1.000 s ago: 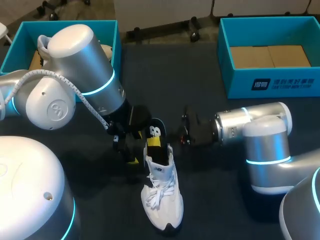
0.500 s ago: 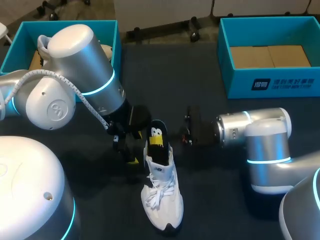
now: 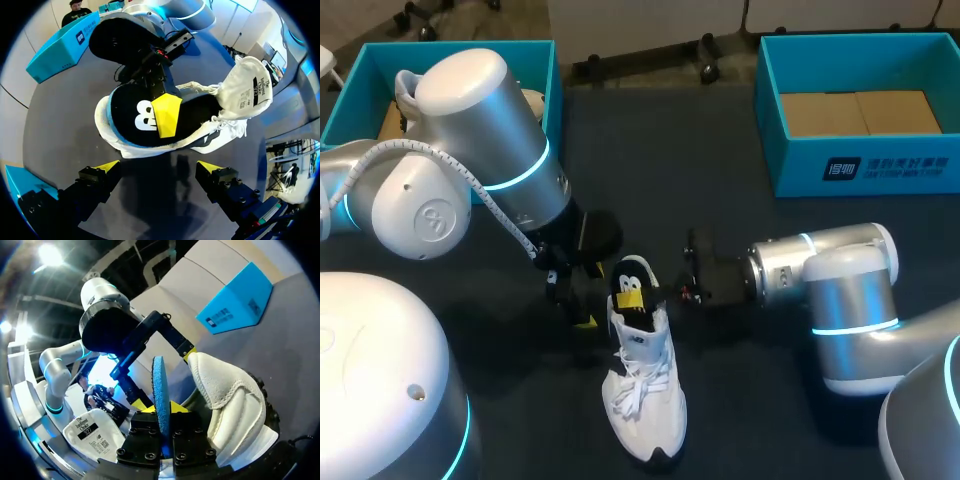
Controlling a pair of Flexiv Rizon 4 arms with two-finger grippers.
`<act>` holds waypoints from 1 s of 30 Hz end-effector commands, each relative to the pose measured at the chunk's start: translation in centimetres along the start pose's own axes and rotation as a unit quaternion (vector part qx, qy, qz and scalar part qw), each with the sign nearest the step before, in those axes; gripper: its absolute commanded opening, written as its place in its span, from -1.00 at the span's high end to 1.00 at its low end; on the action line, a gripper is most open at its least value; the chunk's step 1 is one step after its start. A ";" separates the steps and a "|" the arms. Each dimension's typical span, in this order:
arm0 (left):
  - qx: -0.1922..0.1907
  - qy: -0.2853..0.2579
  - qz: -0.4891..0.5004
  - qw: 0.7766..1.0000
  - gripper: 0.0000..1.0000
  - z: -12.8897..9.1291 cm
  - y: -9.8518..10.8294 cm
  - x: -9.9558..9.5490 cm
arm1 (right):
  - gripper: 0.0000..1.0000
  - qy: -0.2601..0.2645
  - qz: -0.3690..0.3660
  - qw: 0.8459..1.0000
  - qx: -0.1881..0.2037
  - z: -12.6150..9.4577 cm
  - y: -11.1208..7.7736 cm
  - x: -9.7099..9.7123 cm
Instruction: Take the shoe out of the shoebox, open the shoe tongue, remove and reinsert the insole, then place the shoe into the shoebox
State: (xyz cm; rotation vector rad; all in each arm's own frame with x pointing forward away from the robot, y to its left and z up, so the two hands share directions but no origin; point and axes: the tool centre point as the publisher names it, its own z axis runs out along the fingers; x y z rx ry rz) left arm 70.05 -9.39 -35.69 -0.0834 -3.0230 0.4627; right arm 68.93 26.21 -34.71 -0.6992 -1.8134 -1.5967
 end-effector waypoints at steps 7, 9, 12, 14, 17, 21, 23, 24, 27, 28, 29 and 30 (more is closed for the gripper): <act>0.000 0.000 0.000 1.000 -1.00 0.2 0.0 0.0 | 0.05 -0.012 -0.032 0.999 -0.011 -0.1 1.2 1.2; 0.000 0.000 0.000 1.000 -1.00 0.2 0.0 0.0 | 0.02 -0.013 -0.039 0.999 -0.011 -0.2 1.7 1.3; 0.000 0.000 0.000 1.000 -1.00 0.2 0.0 0.0 | 0.00 -0.015 -0.048 0.999 -0.010 -0.3 2.4 1.3; 0.000 0.000 0.000 1.000 -1.00 0.2 0.0 0.0 | 0.00 -0.016 -0.051 0.999 -0.010 -0.4 2.7 1.3; 0.000 0.000 0.000 1.000 -1.00 0.2 0.0 0.0 | 0.11 -0.015 -0.053 0.998 -0.013 -0.5 3.2 0.8; 0.000 0.000 0.000 1.000 -1.00 0.2 0.0 0.0 | 0.57 -0.012 -0.046 0.999 -0.018 -0.6 3.5 0.0; 0.000 0.000 0.000 1.000 -1.00 0.2 0.0 0.0 | 1.00 -0.012 -0.039 0.999 -0.020 -0.6 3.5 -0.5; 0.000 0.000 0.000 1.000 -1.00 0.2 0.0 0.0 | 1.00 -0.012 -0.034 0.999 -0.020 -0.5 3.4 -0.8; 0.000 0.000 0.000 1.000 -1.00 0.2 0.0 0.0 | 1.00 -0.012 -0.023 0.999 -0.019 -0.5 3.1 -1.1; 0.000 0.000 0.000 1.000 -1.00 0.2 0.0 0.0 | 1.00 -0.012 -0.020 1.000 -0.018 -0.4 2.9 -1.0; 0.000 0.000 0.000 1.000 -1.00 0.2 0.0 0.0 | 1.00 -0.013 -0.016 1.000 -0.018 -0.4 2.7 -1.0; 0.000 0.000 0.000 1.000 -1.00 0.2 0.0 0.0 | 1.00 -0.014 -0.013 1.000 -0.018 -0.4 2.4 -1.0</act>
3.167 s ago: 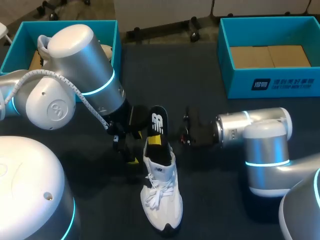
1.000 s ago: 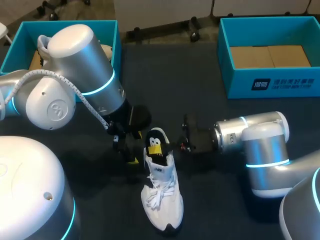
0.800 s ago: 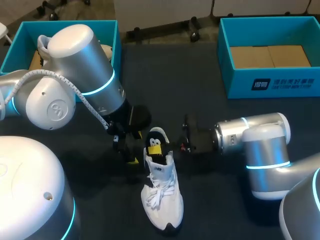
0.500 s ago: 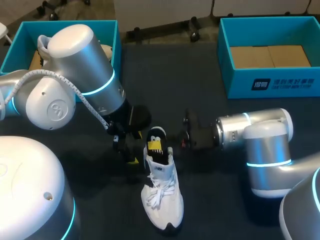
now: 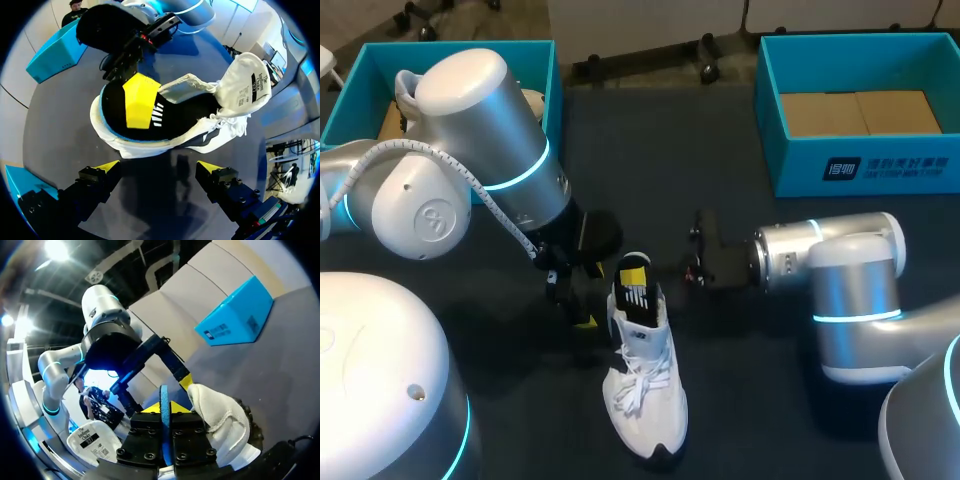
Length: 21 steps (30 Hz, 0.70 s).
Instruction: Take the shoe out of the shoebox, open the shoe tongue, remove and reinsert the insole, then place the shoe into the shoebox
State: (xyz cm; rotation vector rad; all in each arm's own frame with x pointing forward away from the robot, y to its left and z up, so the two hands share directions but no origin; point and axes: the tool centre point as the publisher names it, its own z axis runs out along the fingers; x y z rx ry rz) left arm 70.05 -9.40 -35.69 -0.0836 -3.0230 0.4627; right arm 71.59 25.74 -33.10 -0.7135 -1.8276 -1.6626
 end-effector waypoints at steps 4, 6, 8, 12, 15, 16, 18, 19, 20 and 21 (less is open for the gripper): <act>0.000 0.000 0.000 1.000 -1.00 0.2 0.0 0.0 | 1.00 -0.004 0.023 1.000 0.003 0.4 -1.7 0.0; 0.000 0.000 0.000 1.000 -1.00 0.2 0.0 0.0 | 1.00 -0.009 0.033 0.999 0.004 0.4 -2.4 0.3; 0.000 0.000 0.000 1.000 -1.00 0.2 0.0 0.0 | 1.00 -0.012 0.041 0.999 0.006 0.4 -3.0 0.5; 0.000 0.000 0.000 1.000 -1.00 0.2 0.0 0.0 | 1.00 -0.014 0.047 0.999 0.001 0.4 -3.7 0.7; 0.000 0.000 0.000 1.000 -1.00 0.2 0.0 0.0 | 0.92 -0.015 0.040 0.999 0.000 0.4 -3.5 1.0; 0.000 0.000 0.000 1.000 -1.00 0.2 0.0 0.0 | 0.82 -0.015 0.035 0.999 0.001 0.5 -3.2 1.1; 0.000 0.000 0.000 1.000 -1.00 0.2 0.0 0.0 | 0.56 -0.015 0.026 1.000 0.005 0.6 -2.7 1.3; 0.000 0.000 0.000 1.000 -1.00 0.2 0.0 0.0 | 0.47 -0.016 0.021 1.000 0.008 0.6 -2.4 1.4; 0.000 0.000 0.000 1.000 -1.00 0.2 0.0 0.0 | 0.36 -0.016 0.017 1.000 0.010 0.7 -2.2 1.5; 0.000 0.000 0.000 1.000 -1.00 0.2 0.0 0.0 | 0.22 -0.017 0.012 1.000 0.013 0.7 -1.8 1.6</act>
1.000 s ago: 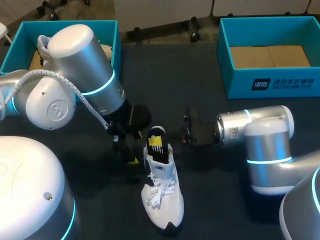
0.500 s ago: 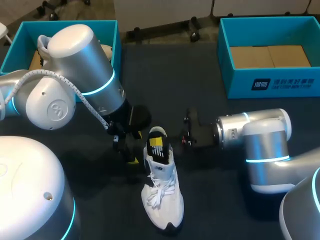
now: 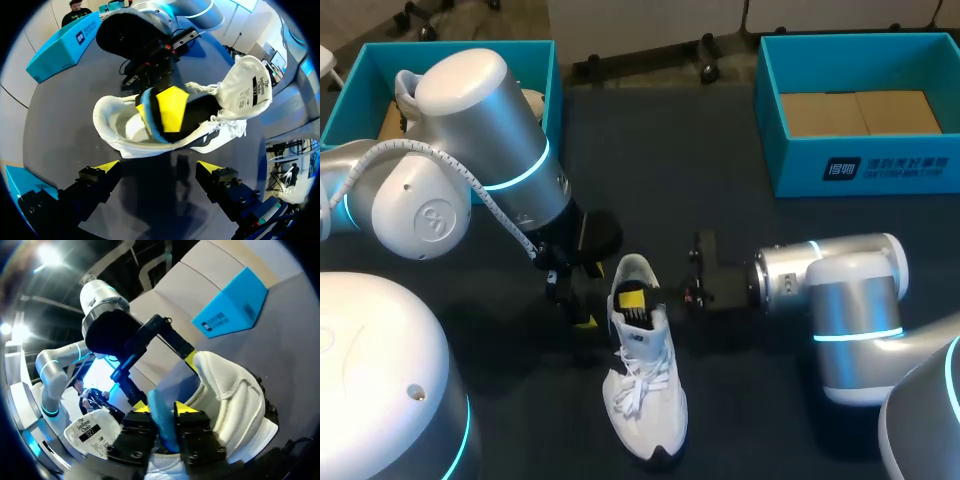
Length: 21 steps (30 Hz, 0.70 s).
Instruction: Take the shoe out of the shoebox, open the shoe tongue, remove and reinsert the insole, then place the shoe into the shoebox
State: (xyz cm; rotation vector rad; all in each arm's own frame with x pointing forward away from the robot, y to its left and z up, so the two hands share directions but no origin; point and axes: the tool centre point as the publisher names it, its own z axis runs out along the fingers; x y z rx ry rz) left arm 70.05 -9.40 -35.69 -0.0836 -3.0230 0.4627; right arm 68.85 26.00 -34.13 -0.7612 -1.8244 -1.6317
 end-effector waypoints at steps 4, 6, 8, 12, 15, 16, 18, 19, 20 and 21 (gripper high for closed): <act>0.000 0.000 0.000 1.000 -1.00 0.1 0.0 0.0 | 0.08 -0.009 -0.023 1.000 0.018 0.2 1.9 0.7; 0.000 0.000 0.000 1.000 -1.00 0.1 0.0 0.0 | 0.04 -0.011 -0.032 0.999 0.022 0.3 2.4 0.9; 0.000 0.000 0.000 1.000 -1.00 0.1 0.0 0.0 | 0.04 -0.014 -0.040 0.999 0.027 0.2 2.9 1.1; 0.000 0.000 0.000 1.000 -1.00 0.1 0.0 0.0 | 0.06 -0.019 -0.049 0.998 0.031 0.0 3.3 1.4; 0.000 0.000 0.000 1.000 -1.00 0.1 0.0 0.0 | 0.07 -0.024 -0.054 0.998 0.031 -0.3 3.5 1.5; 0.000 0.000 0.000 1.000 -1.00 0.1 0.0 0.0 | 0.07 -0.026 -0.056 0.998 0.032 -0.4 3.6 1.6; 0.000 0.000 0.000 1.000 -1.00 0.1 0.0 0.0 | 0.07 -0.029 -0.059 0.997 0.034 -0.6 3.7 1.6; 0.000 0.000 0.000 1.000 -1.00 0.1 0.0 0.0 | 0.08 -0.030 -0.060 0.997 0.036 -0.7 3.7 1.7; 0.000 0.000 0.000 1.000 -1.00 0.1 0.0 0.0 | 0.09 -0.032 -0.061 0.997 0.037 -0.9 3.8 1.6; 0.000 0.000 0.000 1.000 -1.00 0.1 0.0 0.0 | 0.10 -0.033 -0.061 0.997 0.038 -1.0 3.8 1.6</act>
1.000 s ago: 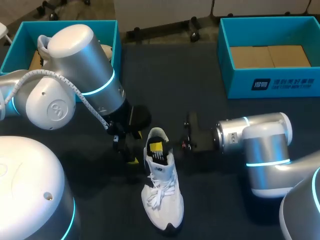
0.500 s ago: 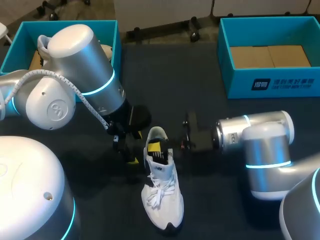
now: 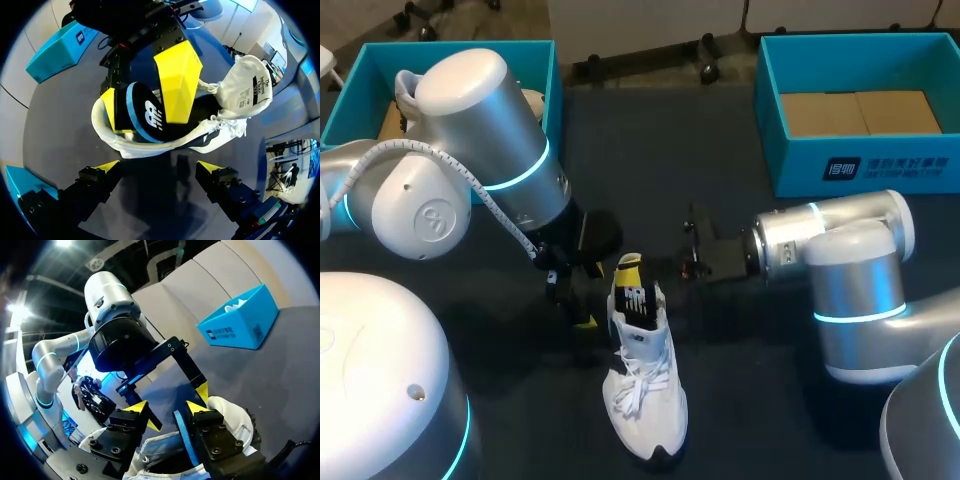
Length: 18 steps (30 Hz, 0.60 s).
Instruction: Take the shoe out of the shoebox, open the shoe tongue, remove and reinsert the insole, then place the shoe into the shoebox
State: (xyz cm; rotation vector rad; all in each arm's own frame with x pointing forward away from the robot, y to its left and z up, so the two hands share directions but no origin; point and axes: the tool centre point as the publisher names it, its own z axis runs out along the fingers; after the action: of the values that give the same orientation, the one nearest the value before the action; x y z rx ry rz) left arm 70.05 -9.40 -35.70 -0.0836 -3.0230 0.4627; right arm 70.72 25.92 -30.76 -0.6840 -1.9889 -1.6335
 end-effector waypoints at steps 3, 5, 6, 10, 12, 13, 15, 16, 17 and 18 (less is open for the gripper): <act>0.000 0.000 0.000 1.000 -1.00 0.1 0.0 0.0 | 0.18 -0.009 -0.002 1.000 0.011 -1.1 0.4 0.2; 0.000 0.001 0.005 1.000 -1.00 -0.2 -0.2 -0.1 | 0.21 -0.014 -0.003 1.000 0.017 -1.5 0.6 0.1; -0.002 -0.003 0.007 1.000 -1.00 -0.5 -0.3 -0.2 | 0.22 -0.015 -0.003 1.000 0.020 -1.7 0.7 0.1; 0.010 0.003 0.011 1.000 -1.00 -2.1 -0.3 -0.5 | 0.23 -0.021 -0.004 0.999 0.034 -2.6 1.1 -0.2; 0.014 0.008 0.012 1.000 -1.00 -2.8 0.0 -0.6 | 0.22 -0.025 -0.003 0.999 0.040 -3.1 1.3 -0.3; 0.014 0.009 0.012 1.000 -1.00 -3.1 0.2 -0.6 | 0.21 -0.026 -0.003 0.999 0.045 -3.3 1.4 -0.4; 0.013 0.014 0.012 1.000 -1.00 -3.7 0.7 -0.8 | 0.19 -0.031 -0.002 0.998 0.058 -4.0 1.7 -0.6; 0.013 0.016 0.012 1.000 -1.00 -3.9 0.8 -0.8 | 0.19 -0.030 -0.002 0.998 0.060 -4.2 1.8 -0.6; 0.012 0.018 0.013 1.000 -1.00 -4.4 1.2 -0.9 | 0.18 -0.035 0.001 0.997 0.069 -4.5 2.0 -0.7; 0.012 0.018 0.013 1.000 -1.00 -4.5 1.3 -0.9 | 0.18 -0.035 0.001 0.997 0.070 -4.6 2.0 -0.8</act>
State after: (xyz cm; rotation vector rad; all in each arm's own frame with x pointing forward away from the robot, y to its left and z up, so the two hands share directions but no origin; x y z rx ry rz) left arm 71.38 -8.04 -32.97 -0.1240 -2.9884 0.4837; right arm 72.56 22.63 -29.76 -0.7192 -2.0969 -1.5380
